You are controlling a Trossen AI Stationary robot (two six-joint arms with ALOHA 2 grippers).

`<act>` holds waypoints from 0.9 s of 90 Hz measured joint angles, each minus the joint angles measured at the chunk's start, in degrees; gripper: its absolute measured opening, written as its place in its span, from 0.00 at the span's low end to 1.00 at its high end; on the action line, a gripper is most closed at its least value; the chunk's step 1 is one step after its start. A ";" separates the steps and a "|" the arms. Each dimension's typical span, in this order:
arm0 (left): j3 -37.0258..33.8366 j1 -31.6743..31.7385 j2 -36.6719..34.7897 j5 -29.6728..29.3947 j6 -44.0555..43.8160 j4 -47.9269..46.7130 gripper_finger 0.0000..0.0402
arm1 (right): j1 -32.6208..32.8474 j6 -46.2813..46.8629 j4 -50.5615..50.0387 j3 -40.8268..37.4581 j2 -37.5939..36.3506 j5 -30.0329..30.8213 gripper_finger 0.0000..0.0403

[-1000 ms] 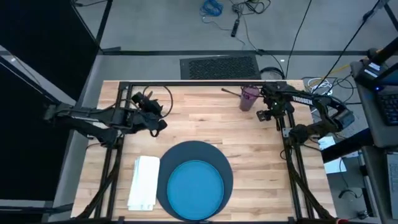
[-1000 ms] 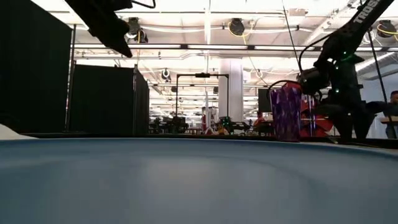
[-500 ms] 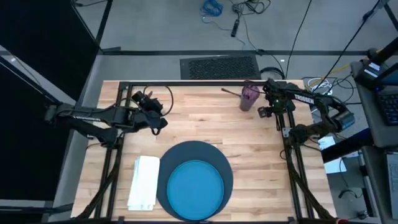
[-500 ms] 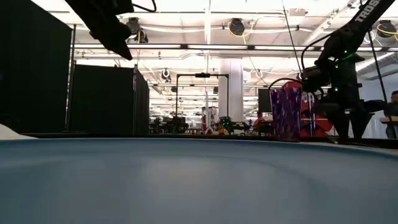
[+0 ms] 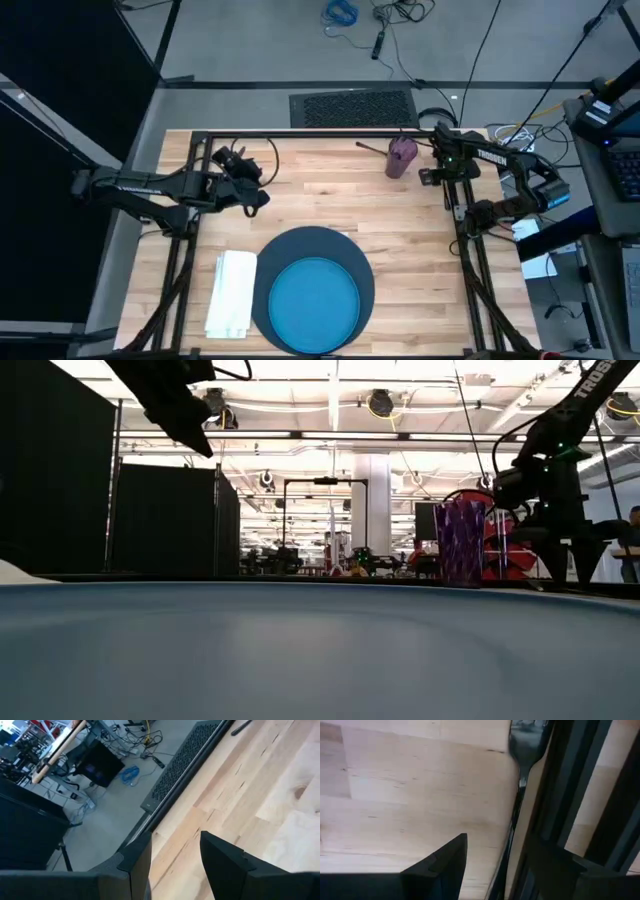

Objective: Set table place
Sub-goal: Put the fork on top of the white napkin

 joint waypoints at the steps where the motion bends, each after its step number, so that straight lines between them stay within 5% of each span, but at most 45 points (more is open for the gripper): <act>1: 0.00 0.00 0.00 0.00 0.00 0.00 0.37 | 0.00 0.00 0.05 0.01 0.16 -0.01 0.46; 29: 0.00 0.00 0.00 0.04 0.00 -0.11 0.37 | 0.07 -0.26 1.40 0.45 6.93 -0.56 0.45; 59: 0.00 0.00 0.00 0.08 -0.01 -0.15 0.37 | 0.11 -0.46 2.58 0.10 5.47 -0.27 0.04; 81: 0.00 0.00 0.00 0.24 -0.10 -0.04 0.37 | 0.09 -0.97 2.90 0.03 5.54 -0.59 0.04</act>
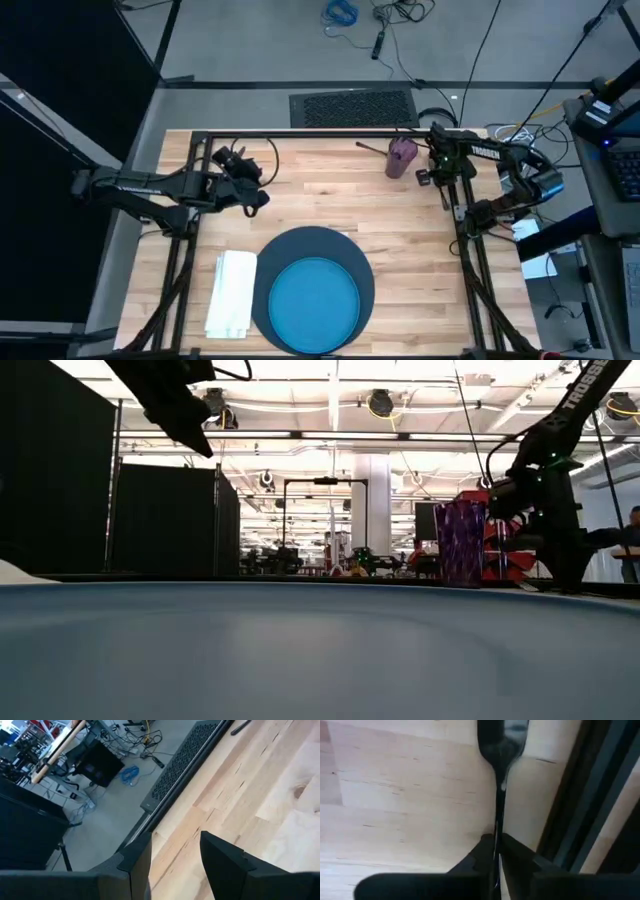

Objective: Set table place
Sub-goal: Put the fork on top of the white napkin

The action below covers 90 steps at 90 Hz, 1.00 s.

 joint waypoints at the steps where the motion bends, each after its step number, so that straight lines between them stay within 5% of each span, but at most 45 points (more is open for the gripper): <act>1: 0.00 0.00 0.00 0.08 -0.01 0.00 0.37 | 0.00 -0.02 0.02 0.00 0.00 -0.01 0.04; 28: 0.00 -0.02 0.00 1.39 0.01 -0.01 0.37 | 0.85 -1.19 0.28 2.20 -1.06 -0.36 0.00; 69: 0.00 -0.31 0.00 3.06 -0.04 -0.41 0.37 | 0.72 -1.63 -8.82 8.52 -12.84 3.81 0.00; 90: 0.00 -0.19 0.00 9.92 0.01 -0.15 0.37 | 0.81 -1.71 -9.13 11.23 -21.94 5.58 0.00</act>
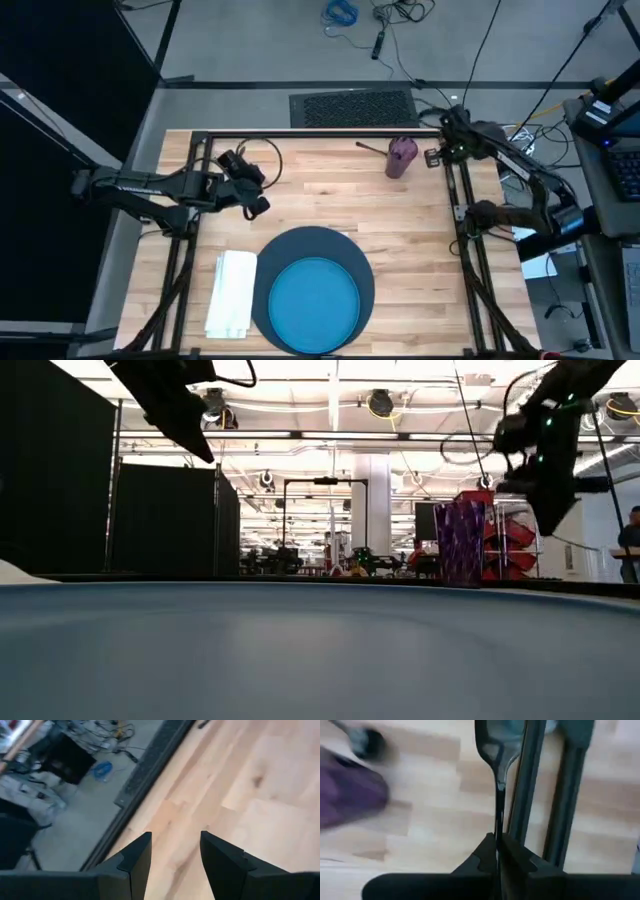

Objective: Set table place
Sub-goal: Put the fork on top of the white napkin

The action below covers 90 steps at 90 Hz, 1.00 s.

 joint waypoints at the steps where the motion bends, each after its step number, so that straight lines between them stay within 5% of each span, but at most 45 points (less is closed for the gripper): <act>1: 0.00 0.01 0.00 0.27 0.00 0.00 0.37 | 0.00 -0.05 0.00 0.18 -0.50 0.00 0.00; 18: 0.00 0.02 0.22 0.58 0.07 1.55 0.37 | 0.03 -1.21 1.43 3.85 -9.03 -1.66 0.00; 39: 0.00 0.02 0.37 0.76 4.79 11.08 0.37 | 4.94 -2.45 12.37 4.23 -18.46 -15.90 0.00; 75: 0.00 0.02 0.37 0.35 4.52 16.47 0.37 | 27.25 0.64 33.32 0.13 -21.73 -22.98 0.00; 90: -0.04 -0.09 0.37 9.25 8.79 26.80 0.37 | 38.53 0.78 47.60 -7.59 -18.96 -22.81 0.00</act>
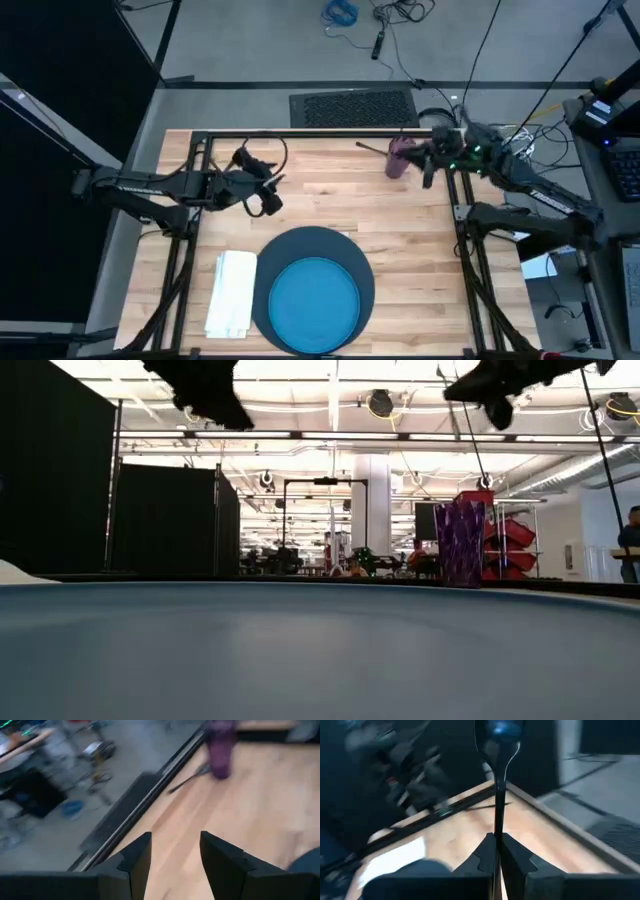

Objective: Set table place
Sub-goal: Put the fork on top of the white napkin

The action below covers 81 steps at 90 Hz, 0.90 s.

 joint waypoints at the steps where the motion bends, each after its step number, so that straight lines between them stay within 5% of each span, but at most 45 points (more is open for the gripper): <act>1: -0.08 0.00 0.00 1.04 0.64 1.06 0.37 | 0.64 0.00 1.18 -0.53 0.31 0.06 0.00; 13: -2.94 0.09 0.50 14.10 5.86 16.10 0.37 | 6.69 -0.61 12.90 -4.73 4.50 0.29 0.00; 21: -4.18 0.12 2.11 16.83 6.67 25.05 0.37 | 10.17 -2.08 18.73 -6.03 8.08 0.72 0.00; 45: -4.55 0.17 12.85 5.81 3.15 41.69 0.37 | 15.60 -6.79 36.28 -5.56 20.28 10.97 0.00; 64: -4.57 0.08 19.19 2.94 3.37 49.66 0.37 | 18.27 -12.32 39.73 -5.61 27.45 32.92 0.00; 81: -4.57 0.11 21.16 -5.08 4.17 54.98 0.37 | 20.71 -14.32 50.71 -5.61 34.19 40.26 0.00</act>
